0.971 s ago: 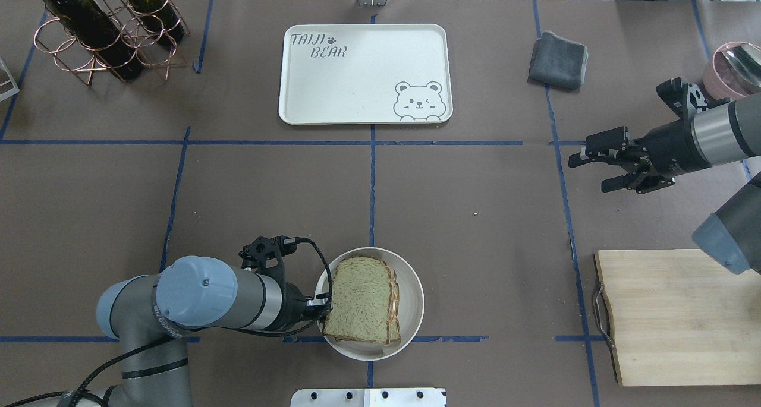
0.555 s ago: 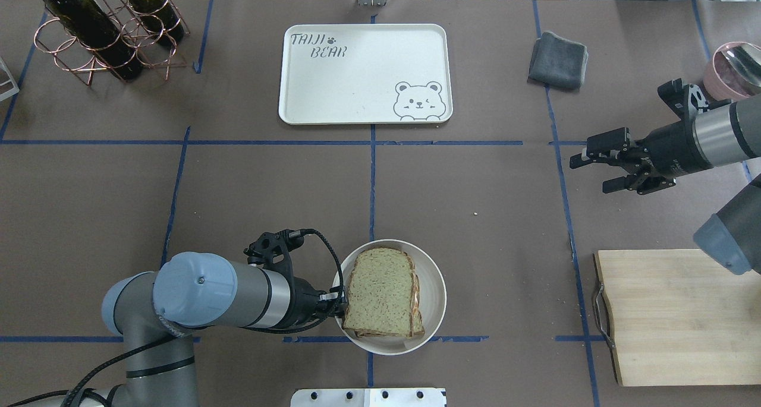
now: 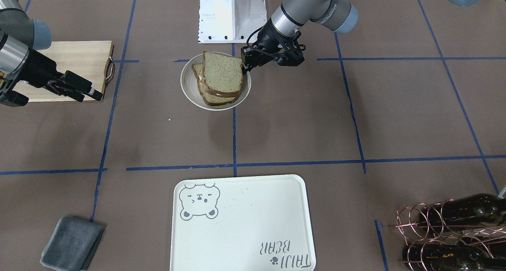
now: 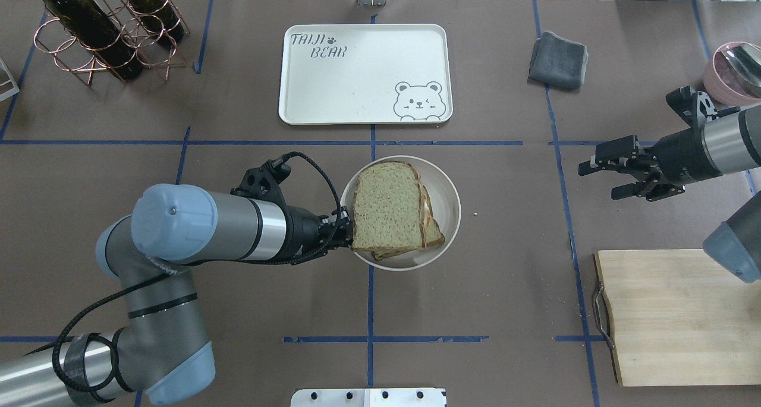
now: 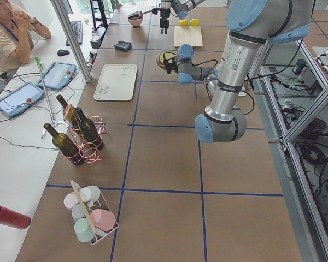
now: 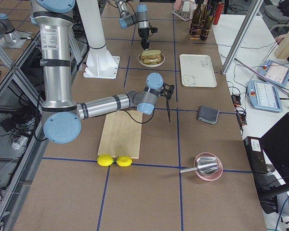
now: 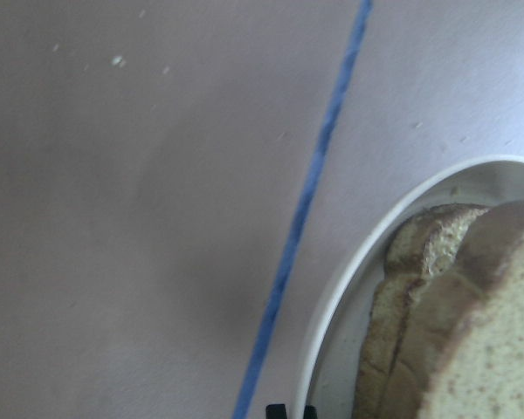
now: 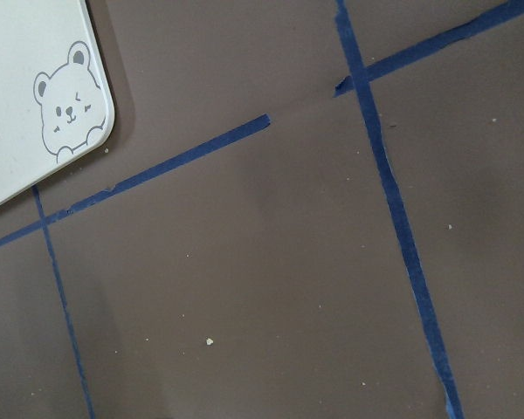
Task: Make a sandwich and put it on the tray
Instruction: 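Lift the sandwich plate with the left gripper and carry it onto the bear tray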
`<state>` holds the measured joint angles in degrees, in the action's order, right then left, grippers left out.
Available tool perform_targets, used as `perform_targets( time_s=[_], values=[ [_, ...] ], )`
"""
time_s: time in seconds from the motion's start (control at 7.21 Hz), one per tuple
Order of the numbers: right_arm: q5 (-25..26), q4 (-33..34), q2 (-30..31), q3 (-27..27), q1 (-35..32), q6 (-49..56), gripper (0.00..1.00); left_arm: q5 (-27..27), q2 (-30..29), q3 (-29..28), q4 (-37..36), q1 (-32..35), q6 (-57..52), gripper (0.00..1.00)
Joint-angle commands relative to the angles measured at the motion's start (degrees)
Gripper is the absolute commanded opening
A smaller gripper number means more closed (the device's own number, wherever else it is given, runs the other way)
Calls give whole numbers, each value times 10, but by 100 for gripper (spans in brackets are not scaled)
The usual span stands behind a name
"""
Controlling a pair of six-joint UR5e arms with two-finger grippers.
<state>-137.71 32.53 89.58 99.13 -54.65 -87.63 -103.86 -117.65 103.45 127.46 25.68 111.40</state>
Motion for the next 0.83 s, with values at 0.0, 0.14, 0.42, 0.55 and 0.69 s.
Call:
perform_targets(
  time_s=[0.0, 0.14, 0.42, 0.55, 0.69],
  values=[
    [2, -5, 25, 9, -1, 12, 100, -2, -25, -42, -26, 53, 71, 0],
    [3, -46, 44, 5, -1, 12, 100, -2, -55, -71, -55, 75, 86, 0],
    [6, -55, 51, 3, 0, 11, 100, 0, -143, -199, -58, 114, 151, 0],
    [8, -55, 50, 1, 1, 11, 100, 1, -181, -261, -57, 129, 154, 0],
    [8, -55, 48, 0, 2, 11, 100, 1, -198, -298, -53, 139, 151, 0]
  ],
)
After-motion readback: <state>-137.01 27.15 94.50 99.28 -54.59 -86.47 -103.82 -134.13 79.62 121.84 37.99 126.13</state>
